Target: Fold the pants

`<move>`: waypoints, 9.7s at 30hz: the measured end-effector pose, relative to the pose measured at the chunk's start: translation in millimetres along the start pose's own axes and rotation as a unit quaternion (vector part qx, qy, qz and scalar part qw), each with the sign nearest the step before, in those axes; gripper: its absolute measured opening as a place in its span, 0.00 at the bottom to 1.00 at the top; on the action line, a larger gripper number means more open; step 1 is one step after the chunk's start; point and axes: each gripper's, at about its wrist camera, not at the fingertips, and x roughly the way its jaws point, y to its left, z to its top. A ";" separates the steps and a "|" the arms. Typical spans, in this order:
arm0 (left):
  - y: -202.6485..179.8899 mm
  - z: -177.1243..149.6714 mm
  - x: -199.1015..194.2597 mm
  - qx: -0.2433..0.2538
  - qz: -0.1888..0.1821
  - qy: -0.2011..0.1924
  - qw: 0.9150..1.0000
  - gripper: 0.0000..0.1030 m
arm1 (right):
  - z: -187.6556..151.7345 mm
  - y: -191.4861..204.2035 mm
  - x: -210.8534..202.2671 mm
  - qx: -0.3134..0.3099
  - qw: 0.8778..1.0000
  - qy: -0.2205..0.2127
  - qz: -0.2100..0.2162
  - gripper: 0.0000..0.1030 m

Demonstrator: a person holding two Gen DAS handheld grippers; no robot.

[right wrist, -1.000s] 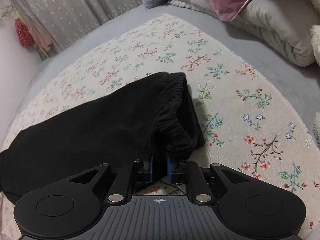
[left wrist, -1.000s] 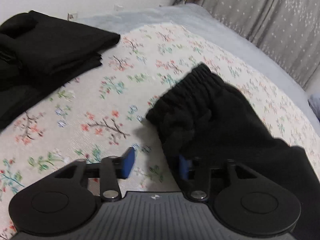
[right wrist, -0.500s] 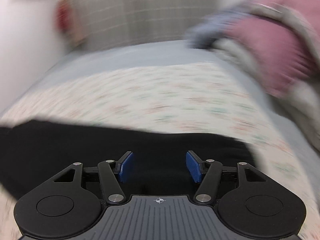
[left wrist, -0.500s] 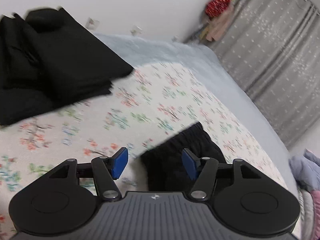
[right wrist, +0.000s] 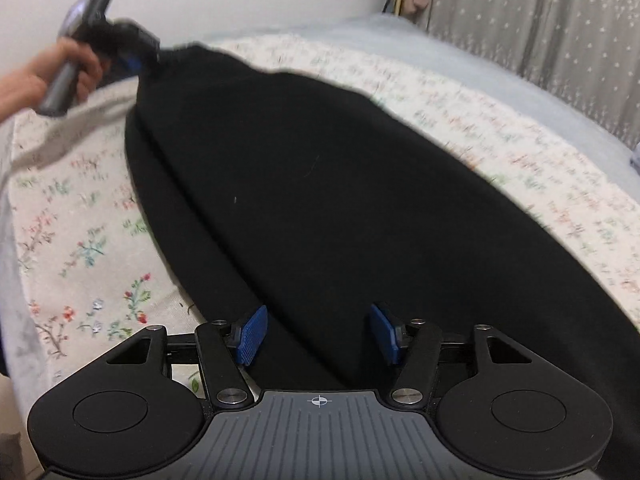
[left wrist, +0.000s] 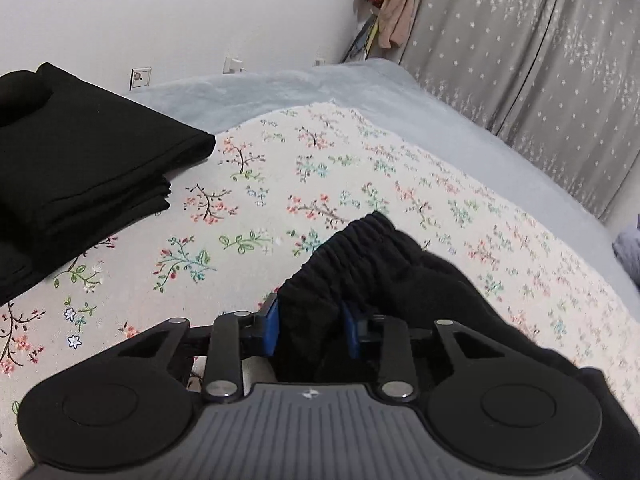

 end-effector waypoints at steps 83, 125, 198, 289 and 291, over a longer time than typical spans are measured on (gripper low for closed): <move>-86.1 -58.4 -5.2 0.083 0.080 0.049 0.992 0.66 | -161.8 -314.5 -179.3 0.455 0.863 -0.064 -0.211 0.68; -84.2 -60.9 -1.1 0.095 0.090 0.045 0.990 0.63 | -138.8 -304.3 -110.4 0.359 0.891 0.014 -0.279 0.28; -176.4 -93.1 15.2 0.158 -0.115 0.137 0.971 0.63 | 83.7 -91.6 34.4 0.139 0.957 -0.098 0.234 0.78; -43.6 -24.4 21.5 -0.036 -0.020 0.104 0.994 0.14 | -122.1 -331.0 -90.7 0.557 0.802 -0.110 -0.184 0.49; -48.2 -24.5 15.2 -0.029 -0.031 0.103 0.994 0.27 | -121.3 -327.0 -112.9 0.565 0.801 -0.120 -0.157 0.77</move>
